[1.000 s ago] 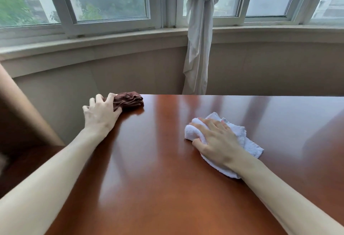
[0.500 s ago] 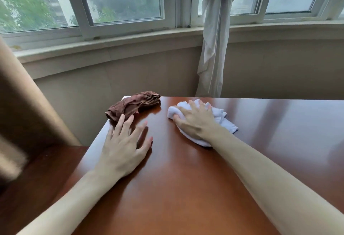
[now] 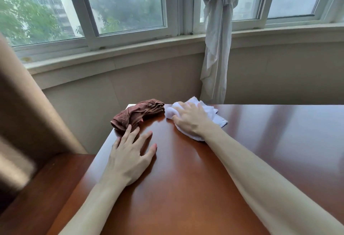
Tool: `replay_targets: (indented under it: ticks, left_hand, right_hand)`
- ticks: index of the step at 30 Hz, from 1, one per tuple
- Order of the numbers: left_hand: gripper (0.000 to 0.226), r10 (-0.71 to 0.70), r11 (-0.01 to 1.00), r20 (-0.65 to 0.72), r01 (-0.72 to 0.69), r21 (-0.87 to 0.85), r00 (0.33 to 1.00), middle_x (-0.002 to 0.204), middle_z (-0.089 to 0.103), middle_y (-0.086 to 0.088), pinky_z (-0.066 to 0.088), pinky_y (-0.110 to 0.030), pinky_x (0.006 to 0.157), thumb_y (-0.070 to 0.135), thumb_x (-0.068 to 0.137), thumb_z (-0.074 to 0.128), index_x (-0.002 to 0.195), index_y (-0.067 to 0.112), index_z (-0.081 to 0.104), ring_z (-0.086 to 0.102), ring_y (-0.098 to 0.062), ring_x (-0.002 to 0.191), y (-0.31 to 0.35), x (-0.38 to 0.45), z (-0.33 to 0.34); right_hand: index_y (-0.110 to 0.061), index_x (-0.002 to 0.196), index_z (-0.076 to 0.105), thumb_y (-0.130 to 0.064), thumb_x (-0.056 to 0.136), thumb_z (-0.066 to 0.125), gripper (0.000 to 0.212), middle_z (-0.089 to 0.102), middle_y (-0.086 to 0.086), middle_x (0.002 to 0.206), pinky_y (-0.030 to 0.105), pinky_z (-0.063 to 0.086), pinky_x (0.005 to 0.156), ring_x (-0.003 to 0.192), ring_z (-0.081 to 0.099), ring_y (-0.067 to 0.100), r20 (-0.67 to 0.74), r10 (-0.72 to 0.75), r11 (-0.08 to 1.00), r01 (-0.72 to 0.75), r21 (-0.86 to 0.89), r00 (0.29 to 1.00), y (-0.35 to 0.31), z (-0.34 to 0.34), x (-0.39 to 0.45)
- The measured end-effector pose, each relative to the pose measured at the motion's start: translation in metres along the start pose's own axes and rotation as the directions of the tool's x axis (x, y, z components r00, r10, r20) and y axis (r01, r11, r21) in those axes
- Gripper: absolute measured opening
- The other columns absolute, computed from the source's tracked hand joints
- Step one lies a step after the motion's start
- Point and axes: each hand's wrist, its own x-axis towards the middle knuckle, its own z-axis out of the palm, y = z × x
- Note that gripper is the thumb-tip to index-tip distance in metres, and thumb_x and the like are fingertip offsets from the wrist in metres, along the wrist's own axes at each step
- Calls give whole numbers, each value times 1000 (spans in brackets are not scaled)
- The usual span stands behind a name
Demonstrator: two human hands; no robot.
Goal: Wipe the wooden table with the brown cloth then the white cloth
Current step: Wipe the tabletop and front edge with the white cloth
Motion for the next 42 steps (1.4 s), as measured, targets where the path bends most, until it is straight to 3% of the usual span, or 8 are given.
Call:
replay_targets:
  ticks: [5,11,15,18,23,29,38,42]
  left_hand:
    - [59,4,1000,-7,-4,-17,1000,163,28,2,15,-43,123,63,92,34,147,43,42,5,-14,154,2,4,-2]
    - [43,37,994,-110,-48,-101,993,155,43,-3,30,-38,115,39,99,51,142,35,53,34,-21,145,5,-8,-9]
    - [56,84,996,104,-84,-4,991,163,28,-7,17,-41,121,56,97,30,151,41,37,21,-28,151,1,-15,-9]
    - [75,97,995,67,-98,6,993,164,25,-2,14,-39,122,71,82,11,150,46,33,17,-24,152,1,-26,-9]
    - [72,75,997,20,-75,19,997,165,22,9,11,-35,123,76,81,12,147,54,30,12,-11,153,1,-22,-3]
    - [72,68,998,26,-68,-2,997,165,21,13,11,-34,123,79,80,13,146,57,30,12,-8,152,-3,-18,-2]
    - [79,39,999,36,-38,-11,999,162,31,6,19,-40,122,79,76,17,146,50,41,23,-17,151,4,-20,-8]
    - [57,40,999,57,-40,4,998,163,30,0,19,-41,122,67,95,35,147,46,41,24,-22,150,9,-26,-13]
  right_hand:
    - [-33,152,36,-59,81,5,82,32,0,162,55,14,119,145,26,32,69,-127,992,126,29,989,-53,-8,-113]
    - [-45,143,49,-60,91,33,57,45,-5,154,50,23,119,138,38,24,-36,-274,950,276,148,961,-90,-10,-234]
    - [-44,130,53,-63,86,24,57,52,-10,141,49,30,113,131,44,24,-28,-71,990,74,121,997,-52,-13,-181]
    - [-41,123,53,-60,90,24,48,55,-8,134,51,32,110,126,44,27,-15,78,996,-78,42,997,-12,-16,-121]
    - [-38,131,54,-64,83,20,65,54,2,139,52,32,109,129,45,33,-22,163,986,-163,31,986,14,-11,-21]
    - [-32,140,53,-56,96,27,56,54,7,140,52,28,107,129,47,35,-7,230,973,-230,-7,973,13,-3,29]
    - [-35,143,44,-55,83,14,70,42,-6,154,55,23,115,137,38,28,1,-103,991,102,89,995,-62,-12,-156]
    - [-31,146,46,-55,86,26,68,41,0,156,54,20,120,139,36,31,9,-219,971,217,104,976,-91,-17,-265]
